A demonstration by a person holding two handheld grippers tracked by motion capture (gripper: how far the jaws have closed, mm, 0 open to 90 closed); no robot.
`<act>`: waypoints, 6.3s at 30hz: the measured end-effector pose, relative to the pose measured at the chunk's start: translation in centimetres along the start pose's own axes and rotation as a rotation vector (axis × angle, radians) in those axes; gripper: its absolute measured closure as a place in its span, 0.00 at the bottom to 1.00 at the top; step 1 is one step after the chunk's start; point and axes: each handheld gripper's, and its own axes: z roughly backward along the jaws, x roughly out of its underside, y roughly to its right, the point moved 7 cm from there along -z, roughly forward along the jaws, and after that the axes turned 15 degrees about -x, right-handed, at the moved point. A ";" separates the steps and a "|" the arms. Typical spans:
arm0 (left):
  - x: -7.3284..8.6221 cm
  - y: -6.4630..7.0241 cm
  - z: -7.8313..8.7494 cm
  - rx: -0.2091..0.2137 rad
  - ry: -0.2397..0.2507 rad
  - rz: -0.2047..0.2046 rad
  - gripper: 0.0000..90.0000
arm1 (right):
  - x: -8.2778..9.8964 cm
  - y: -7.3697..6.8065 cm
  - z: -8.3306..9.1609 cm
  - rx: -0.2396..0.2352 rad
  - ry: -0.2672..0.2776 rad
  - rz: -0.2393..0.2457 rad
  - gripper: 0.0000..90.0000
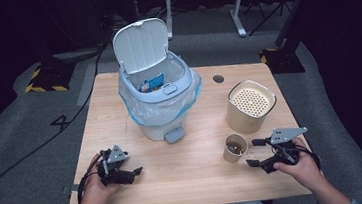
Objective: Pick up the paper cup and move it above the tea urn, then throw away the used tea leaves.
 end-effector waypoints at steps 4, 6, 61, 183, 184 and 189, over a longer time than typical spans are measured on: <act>0.0 0.0 0.0 -0.002 -0.001 0.002 0.09 | 0.5 0.6 -1.4 0.005 -0.005 -0.010 0.21; 0.0 0.0 0.0 -0.002 -0.001 0.002 0.09 | 0.6 0.7 -2.0 0.003 -0.003 -0.008 0.21; 0.0 -0.3 0.1 -0.033 0.003 0.037 0.16 | -2.0 2.1 -0.5 0.034 0.086 0.018 0.32; -0.1 -0.7 -0.1 -0.091 -0.013 0.089 0.14 | -11.6 15.8 9.1 0.695 -0.579 0.789 0.34; -0.1 -0.7 -0.1 -0.091 -0.012 0.086 0.14 | -11.5 15.8 9.1 0.706 -0.608 0.816 0.34; -0.1 -0.7 -0.1 -0.092 -0.012 0.086 0.14 | -11.8 15.7 8.9 0.762 -0.707 0.920 0.34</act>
